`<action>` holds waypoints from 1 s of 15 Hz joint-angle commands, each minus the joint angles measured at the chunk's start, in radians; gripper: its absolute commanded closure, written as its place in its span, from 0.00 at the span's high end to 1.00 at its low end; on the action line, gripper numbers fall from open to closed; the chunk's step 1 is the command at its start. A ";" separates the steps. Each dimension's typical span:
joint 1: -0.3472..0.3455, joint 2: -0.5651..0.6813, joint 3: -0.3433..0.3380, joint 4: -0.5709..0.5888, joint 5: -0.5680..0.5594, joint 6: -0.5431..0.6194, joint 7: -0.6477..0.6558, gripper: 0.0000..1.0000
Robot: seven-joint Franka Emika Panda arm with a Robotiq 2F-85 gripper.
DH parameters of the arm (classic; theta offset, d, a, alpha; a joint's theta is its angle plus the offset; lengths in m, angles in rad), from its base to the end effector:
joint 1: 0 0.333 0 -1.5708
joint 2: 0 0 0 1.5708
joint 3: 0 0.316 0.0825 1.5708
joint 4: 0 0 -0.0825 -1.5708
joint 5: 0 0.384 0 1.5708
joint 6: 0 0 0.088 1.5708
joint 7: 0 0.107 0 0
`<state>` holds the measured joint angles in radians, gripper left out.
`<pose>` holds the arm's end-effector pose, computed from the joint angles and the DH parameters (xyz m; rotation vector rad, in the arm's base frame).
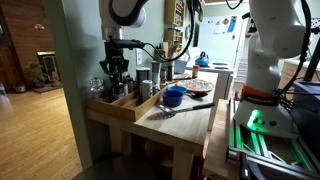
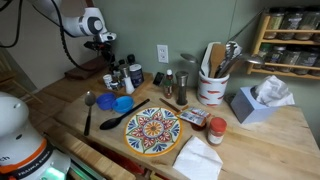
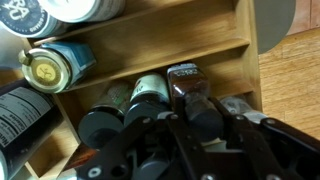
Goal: Place the black sauce bottle on the tray
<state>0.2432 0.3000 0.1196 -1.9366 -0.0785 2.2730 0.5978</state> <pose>0.5787 0.2140 0.3357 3.1217 -0.2997 0.0732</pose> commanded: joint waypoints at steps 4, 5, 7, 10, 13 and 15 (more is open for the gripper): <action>0.011 -0.018 -0.014 -0.011 -0.023 0.052 -0.020 0.77; 0.005 -0.037 -0.008 -0.020 -0.007 0.053 -0.042 0.85; -0.009 -0.074 0.006 -0.040 0.032 0.048 -0.105 0.98; -0.029 -0.166 0.003 -0.101 0.068 -0.013 -0.175 1.00; -0.064 -0.306 -0.008 -0.225 0.083 -0.057 -0.252 1.00; -0.093 -0.409 -0.018 -0.319 0.098 -0.055 -0.299 1.00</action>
<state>0.1891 0.0680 0.1114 -2.0809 -0.0168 2.2220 0.3769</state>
